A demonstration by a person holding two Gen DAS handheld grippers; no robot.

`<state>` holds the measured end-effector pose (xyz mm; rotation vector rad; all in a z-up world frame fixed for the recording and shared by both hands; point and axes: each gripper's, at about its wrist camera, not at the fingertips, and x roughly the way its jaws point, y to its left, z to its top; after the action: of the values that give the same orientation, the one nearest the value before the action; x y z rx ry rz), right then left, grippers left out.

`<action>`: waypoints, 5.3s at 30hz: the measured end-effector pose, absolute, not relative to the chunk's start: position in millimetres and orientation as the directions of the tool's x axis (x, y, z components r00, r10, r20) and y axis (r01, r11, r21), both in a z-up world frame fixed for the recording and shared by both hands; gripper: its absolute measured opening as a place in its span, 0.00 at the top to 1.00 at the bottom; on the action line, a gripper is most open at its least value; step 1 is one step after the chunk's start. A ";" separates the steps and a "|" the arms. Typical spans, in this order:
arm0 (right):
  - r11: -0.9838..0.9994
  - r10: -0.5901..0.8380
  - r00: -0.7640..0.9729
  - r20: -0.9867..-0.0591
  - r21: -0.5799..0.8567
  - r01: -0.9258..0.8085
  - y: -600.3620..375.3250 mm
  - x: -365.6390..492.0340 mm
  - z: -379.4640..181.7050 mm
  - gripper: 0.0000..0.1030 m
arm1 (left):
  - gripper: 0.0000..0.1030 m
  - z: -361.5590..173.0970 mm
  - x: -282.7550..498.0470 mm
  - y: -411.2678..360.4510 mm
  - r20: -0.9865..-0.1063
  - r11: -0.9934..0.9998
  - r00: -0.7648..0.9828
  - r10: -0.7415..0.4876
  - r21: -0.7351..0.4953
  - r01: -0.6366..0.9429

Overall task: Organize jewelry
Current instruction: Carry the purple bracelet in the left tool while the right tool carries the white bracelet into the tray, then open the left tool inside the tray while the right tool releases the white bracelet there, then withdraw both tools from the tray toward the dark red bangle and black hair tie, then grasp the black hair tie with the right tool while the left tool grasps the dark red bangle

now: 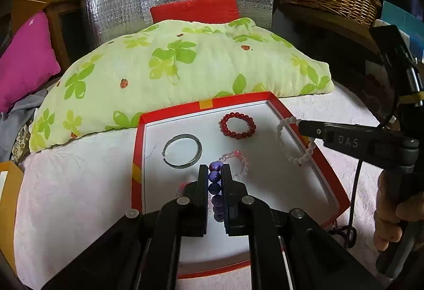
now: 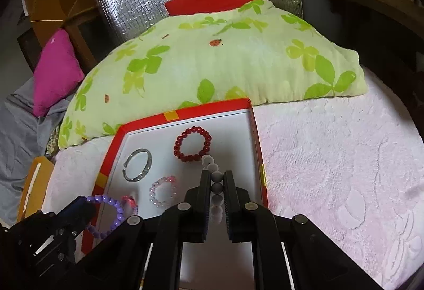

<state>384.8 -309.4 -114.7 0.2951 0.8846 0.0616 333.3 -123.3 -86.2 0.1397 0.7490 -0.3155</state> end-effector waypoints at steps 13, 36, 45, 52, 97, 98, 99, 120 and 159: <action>0.947 0.224 0.611 -0.759 0.317 0.048 -302.4 401.4 -124.4 0.90 | 0.91 -105.5 348.4 -130.8 -0.722 0.926 0.621 -0.304 -0.072 0.370; 0.950 0.181 0.553 -0.813 0.291 0.117 -317.3 416.0 -155.9 0.90 | 0.91 -148.3 364.3 -135.8 -0.798 0.923 0.528 -0.291 -0.089 0.374; 0.955 0.169 0.538 -0.826 0.272 0.118 -313.9 417.2 -159.2 0.90 | 0.91 -150.8 364.0 -133.9 -0.819 0.931 0.513 -0.255 -0.065 0.360; 0.962 0.134 0.524 -0.841 0.237 0.133 -311.3 422.3 -164.3 0.89 | 0.90 -151.0 365.6 -134.7 -0.825 0.934 0.510 -0.241 -0.054 0.354; 0.943 0.254 0.512 -0.821 0.329 0.059 -321.7 207.6 -148.3 0.80 | 0.45 -147.9 207.9 26.8 -0.796 0.993 0.606 0.002 0.073 0.093; 0.943 0.253 0.504 -0.826 0.326 0.060 -320.0 209.4 -150.7 0.80 | 0.45 -149.4 210.0 26.7 -0.800 0.994 0.600 -0.002 0.066 0.091; 0.944 0.251 0.500 -0.829 0.323 0.062 -318.6 210.7 -152.0 0.80 | 0.45 -150.5 211.3 25.5 -0.803 0.994 0.597 -0.006 0.063 0.094; 0.961 0.191 0.514 -0.836 0.266 0.075 -310.7 223.0 -161.3 0.57 | 0.45 -158.7 221.3 0.7 -0.809 0.986 0.586 -0.034 0.067 0.150; 0.959 0.176 0.532 -0.828 0.266 0.096 -307.1 230.7 -168.5 0.94 | 0.45 -159.5 223.7 -1.6 -0.806 0.985 0.591 -0.025 0.082 0.154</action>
<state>230.7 -307.1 -168.5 0.2959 1.0129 0.0485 223.7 -1.6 -159.5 0.1493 0.9335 -0.1050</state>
